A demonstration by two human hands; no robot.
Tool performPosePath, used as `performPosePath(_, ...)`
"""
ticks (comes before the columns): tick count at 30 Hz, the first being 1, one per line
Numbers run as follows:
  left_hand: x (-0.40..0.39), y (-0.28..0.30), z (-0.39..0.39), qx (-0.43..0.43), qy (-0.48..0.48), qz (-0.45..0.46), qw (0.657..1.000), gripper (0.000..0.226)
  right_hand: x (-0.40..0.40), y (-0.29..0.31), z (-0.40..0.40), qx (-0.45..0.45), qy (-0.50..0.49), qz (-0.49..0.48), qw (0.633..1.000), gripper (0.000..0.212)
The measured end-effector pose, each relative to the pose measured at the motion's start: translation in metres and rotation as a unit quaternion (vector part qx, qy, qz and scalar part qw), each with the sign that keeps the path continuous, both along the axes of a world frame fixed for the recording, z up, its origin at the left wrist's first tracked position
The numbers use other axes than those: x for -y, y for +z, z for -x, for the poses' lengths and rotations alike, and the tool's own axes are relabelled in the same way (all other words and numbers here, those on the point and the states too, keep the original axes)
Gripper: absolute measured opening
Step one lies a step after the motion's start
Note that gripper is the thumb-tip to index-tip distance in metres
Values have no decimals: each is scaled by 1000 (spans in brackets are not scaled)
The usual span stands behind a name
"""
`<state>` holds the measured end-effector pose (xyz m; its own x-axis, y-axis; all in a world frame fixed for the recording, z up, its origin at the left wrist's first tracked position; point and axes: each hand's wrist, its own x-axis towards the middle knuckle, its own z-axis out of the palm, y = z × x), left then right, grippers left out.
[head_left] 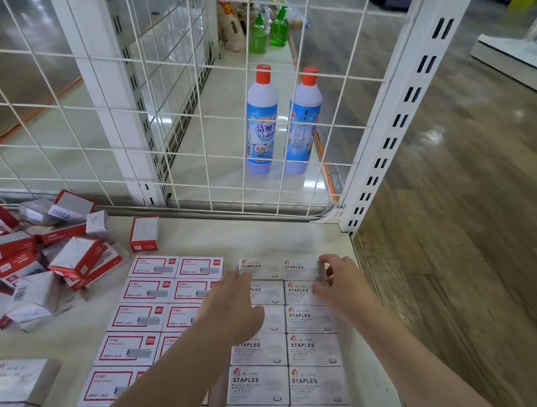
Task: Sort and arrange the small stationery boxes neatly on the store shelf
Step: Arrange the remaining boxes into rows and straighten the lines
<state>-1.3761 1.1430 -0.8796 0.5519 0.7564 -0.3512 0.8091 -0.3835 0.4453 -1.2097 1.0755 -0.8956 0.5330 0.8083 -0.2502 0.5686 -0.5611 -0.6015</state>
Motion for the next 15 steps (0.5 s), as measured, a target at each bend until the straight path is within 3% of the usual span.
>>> performPosePath(15,4,1,5,-13,-17,-15,1000,54,3,0,4,1,-4,-10,1000,39)
